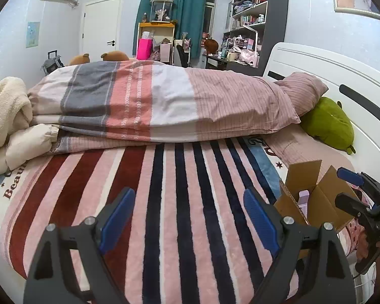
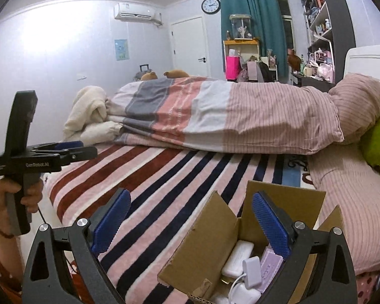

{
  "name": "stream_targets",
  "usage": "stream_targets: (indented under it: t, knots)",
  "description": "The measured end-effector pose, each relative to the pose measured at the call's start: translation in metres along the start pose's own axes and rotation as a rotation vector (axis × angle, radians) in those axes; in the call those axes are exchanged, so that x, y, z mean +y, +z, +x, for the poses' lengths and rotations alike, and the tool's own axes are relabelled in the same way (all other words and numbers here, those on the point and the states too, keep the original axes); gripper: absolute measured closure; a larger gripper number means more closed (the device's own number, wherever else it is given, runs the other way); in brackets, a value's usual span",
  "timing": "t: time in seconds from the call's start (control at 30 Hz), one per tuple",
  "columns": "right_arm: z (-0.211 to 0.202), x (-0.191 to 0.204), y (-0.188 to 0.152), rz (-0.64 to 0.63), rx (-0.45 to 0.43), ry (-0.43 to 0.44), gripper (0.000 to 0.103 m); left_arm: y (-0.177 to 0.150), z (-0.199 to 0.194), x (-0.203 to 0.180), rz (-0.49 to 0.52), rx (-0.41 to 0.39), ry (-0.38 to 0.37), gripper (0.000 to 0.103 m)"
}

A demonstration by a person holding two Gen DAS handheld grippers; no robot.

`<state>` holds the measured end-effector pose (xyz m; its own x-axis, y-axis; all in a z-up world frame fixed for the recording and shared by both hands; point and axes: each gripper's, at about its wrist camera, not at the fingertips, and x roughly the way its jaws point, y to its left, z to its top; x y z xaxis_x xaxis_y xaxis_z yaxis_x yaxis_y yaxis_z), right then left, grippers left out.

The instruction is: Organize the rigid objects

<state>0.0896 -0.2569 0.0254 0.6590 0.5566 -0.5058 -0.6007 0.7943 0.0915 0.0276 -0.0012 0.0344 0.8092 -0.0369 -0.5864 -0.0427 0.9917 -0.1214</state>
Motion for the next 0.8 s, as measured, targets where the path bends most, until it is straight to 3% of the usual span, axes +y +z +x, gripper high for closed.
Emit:
stream_targets:
  t: [0.8]
  knots:
    - [-0.008,-0.005,-0.008,0.041,0.006,-0.025,0.006,0.001,-0.003,-0.022,0.057,-0.002,-0.015,0.017]
